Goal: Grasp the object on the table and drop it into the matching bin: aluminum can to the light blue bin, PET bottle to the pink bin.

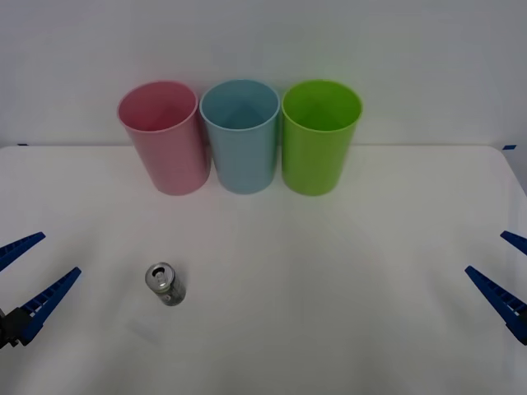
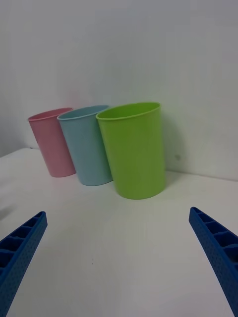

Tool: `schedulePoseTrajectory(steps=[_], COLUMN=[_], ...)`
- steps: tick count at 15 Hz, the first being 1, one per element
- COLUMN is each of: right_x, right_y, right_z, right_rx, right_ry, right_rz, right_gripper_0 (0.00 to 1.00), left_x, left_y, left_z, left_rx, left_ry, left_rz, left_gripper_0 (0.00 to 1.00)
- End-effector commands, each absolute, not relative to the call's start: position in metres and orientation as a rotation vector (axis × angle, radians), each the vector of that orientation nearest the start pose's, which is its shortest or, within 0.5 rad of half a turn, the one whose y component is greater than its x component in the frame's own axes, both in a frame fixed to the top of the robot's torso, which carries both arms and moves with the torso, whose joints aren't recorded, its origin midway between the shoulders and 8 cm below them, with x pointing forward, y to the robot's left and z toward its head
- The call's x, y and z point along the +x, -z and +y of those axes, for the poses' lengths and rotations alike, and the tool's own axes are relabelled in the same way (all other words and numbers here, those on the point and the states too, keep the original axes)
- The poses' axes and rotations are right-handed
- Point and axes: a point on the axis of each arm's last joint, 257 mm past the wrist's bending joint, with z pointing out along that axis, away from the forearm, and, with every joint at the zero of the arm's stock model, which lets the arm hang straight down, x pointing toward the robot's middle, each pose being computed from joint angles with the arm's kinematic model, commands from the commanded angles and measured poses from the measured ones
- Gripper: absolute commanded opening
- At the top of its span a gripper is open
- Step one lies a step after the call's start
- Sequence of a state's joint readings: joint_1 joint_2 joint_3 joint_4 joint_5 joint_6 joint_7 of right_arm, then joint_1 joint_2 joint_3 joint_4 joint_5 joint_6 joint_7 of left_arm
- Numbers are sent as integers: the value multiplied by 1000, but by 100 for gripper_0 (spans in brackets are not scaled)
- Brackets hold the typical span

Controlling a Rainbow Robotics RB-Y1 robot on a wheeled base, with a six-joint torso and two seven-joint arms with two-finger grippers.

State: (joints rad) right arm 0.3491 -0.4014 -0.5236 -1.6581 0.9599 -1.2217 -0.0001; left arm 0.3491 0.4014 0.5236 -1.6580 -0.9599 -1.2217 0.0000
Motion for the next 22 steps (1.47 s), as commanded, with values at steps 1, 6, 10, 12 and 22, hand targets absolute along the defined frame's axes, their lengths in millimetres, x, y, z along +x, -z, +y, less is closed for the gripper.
schedulePoseTrajectory(steps=[1,6,10,12,22], right_x=[342,342,342,342,342], right_y=[169,169,169,169,169], right_z=[-330,-330,-330,-330,-330], right_rx=[-465,-465,-465,-465,-465], right_ry=[-567,-567,-567,-567,-567], right_rz=[1441,1441,1441,1441,1441], right_gripper_0=[100,100,100,100,100], left_x=[342,347,340,333,305], left_y=[169,163,170,177,205], left_z=[330,317,323,326,336], left_rx=[465,456,497,518,627], left_ry=[567,594,578,580,543], left_rz=[1441,1405,1445,1478,1585], left_gripper_0=[100,100,100,100,100])
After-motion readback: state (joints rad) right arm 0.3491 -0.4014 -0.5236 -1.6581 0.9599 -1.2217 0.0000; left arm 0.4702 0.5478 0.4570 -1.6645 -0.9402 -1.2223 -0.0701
